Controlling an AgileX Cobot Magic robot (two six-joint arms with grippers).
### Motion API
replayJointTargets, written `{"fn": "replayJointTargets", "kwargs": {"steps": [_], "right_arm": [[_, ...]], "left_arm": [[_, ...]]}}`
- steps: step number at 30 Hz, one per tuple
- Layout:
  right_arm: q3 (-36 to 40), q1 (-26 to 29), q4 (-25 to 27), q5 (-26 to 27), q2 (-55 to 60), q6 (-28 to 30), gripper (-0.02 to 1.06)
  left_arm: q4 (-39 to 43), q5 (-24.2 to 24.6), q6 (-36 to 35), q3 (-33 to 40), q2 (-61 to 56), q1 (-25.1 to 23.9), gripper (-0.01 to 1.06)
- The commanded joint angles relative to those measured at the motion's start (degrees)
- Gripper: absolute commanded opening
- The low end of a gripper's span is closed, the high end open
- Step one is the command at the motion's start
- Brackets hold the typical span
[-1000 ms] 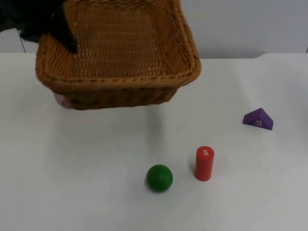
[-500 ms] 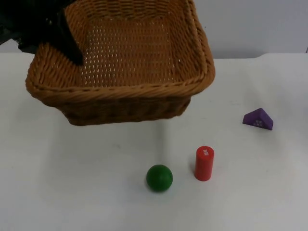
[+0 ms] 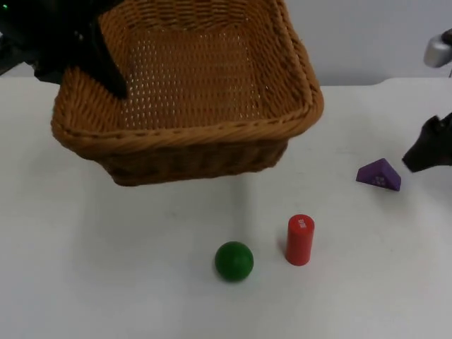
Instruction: Pick up the basket with the left hand and place the triangular block into the basket with the right hand.
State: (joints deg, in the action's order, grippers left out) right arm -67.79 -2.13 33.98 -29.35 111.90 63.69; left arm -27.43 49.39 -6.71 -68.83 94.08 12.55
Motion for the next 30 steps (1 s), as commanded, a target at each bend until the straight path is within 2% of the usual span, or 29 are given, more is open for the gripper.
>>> {"fn": "replayJointTargets", "kwargs": {"steps": [1, 5, 8, 12, 14, 17, 22, 30], "right_arm": [[-2.33, -0.57, 0.38, -0.62, 1.83, 2.42, 1.05], [-8.42, -2.37, -0.29, -2.9, 6.62, 4.07, 1.05], [-12.1, -3.24, -0.55, -5.56, 9.67, 4.07, 1.05], [-17.22, -4.84, -2.67, -8.41, 14.6, 1.61, 1.05], [-17.34, -5.24, -2.91, -8.19, 14.72, 1.4, 1.05], [-17.34, -6.56, -5.95, -7.19, 15.79, 0.99, 1.05], [-17.34, -6.65, -6.97, -6.99, 17.53, -1.4, 1.05], [-17.34, -6.65, -8.22, -7.1, 17.79, -1.57, 1.04]], "left_arm": [[-0.58, -2.05, -1.08, 0.57, -1.14, 1.68, 0.0], [-0.03, -4.56, -2.7, 0.52, -1.14, 4.19, 0.0], [-0.06, -4.67, -2.75, 0.52, -1.14, 4.72, 0.0], [-0.34, -4.59, -2.85, 0.52, -1.14, 4.73, 0.0], [-0.34, -4.69, -2.84, 0.52, -1.14, 4.73, 0.0], [-0.34, -4.7, -3.0, 0.52, -1.14, 4.73, 0.0], [-0.34, -4.7, -3.24, 0.52, -1.14, 4.73, 0.0], [-0.34, -4.7, -4.1, 0.52, -1.14, 4.73, 0.0]]}}
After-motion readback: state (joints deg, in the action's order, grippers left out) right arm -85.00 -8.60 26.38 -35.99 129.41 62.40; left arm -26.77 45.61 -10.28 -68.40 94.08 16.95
